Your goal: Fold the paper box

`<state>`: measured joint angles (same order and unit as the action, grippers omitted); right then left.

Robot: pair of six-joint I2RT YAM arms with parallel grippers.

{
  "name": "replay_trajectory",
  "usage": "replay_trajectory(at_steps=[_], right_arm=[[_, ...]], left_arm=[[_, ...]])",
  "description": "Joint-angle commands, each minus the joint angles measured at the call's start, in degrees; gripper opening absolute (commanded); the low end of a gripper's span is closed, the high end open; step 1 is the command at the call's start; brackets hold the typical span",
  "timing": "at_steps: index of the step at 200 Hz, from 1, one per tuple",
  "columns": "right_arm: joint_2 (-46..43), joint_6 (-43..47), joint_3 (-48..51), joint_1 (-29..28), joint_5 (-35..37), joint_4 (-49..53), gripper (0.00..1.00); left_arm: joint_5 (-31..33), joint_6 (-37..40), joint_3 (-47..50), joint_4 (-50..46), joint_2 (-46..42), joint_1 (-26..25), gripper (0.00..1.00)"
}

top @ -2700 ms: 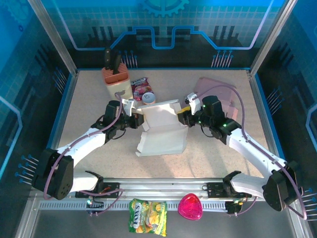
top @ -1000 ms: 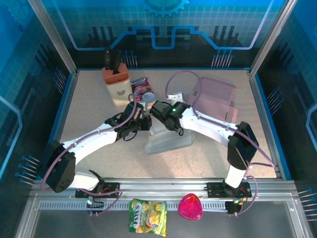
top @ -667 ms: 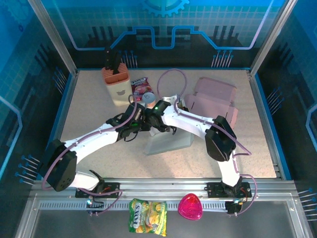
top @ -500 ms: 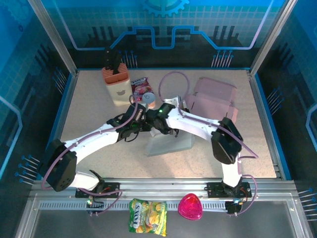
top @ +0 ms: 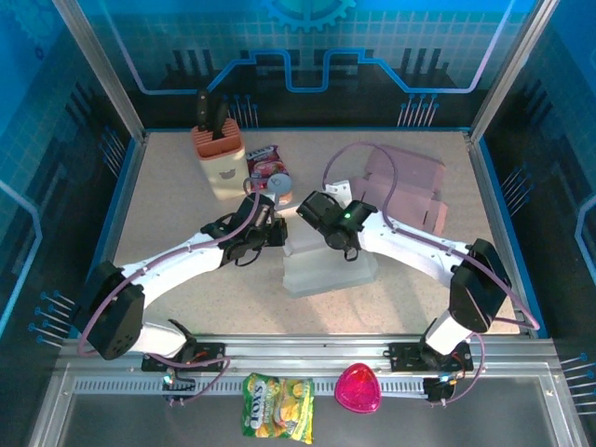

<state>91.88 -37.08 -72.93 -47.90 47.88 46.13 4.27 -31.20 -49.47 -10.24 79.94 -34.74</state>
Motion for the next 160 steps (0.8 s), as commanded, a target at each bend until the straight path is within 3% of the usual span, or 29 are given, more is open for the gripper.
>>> replay_trajectory(at_steps=[1,54,104,146,160], right_arm=[[-2.3,2.6,2.5,2.6,-4.1,-5.4,0.49],[-4.5,5.4,3.7,5.4,-5.3,-7.4,0.52],[-2.9,7.9,3.7,8.2,-6.7,-10.7,0.34],[0.4,6.3,3.3,6.9,-3.5,-10.4,0.00],[0.6,4.2,4.4,5.6,-1.3,-9.9,0.00]], left_arm=[[-0.3,0.4,-1.0,0.7,-0.2,-0.4,0.00],[-0.6,0.7,-1.3,0.7,0.3,-0.4,0.00],[-0.9,1.1,-1.8,0.4,0.7,-0.4,0.00],[-0.8,1.1,-1.4,0.7,1.9,-0.4,0.00],[-0.5,1.1,-1.0,1.1,2.6,-0.4,0.00]])
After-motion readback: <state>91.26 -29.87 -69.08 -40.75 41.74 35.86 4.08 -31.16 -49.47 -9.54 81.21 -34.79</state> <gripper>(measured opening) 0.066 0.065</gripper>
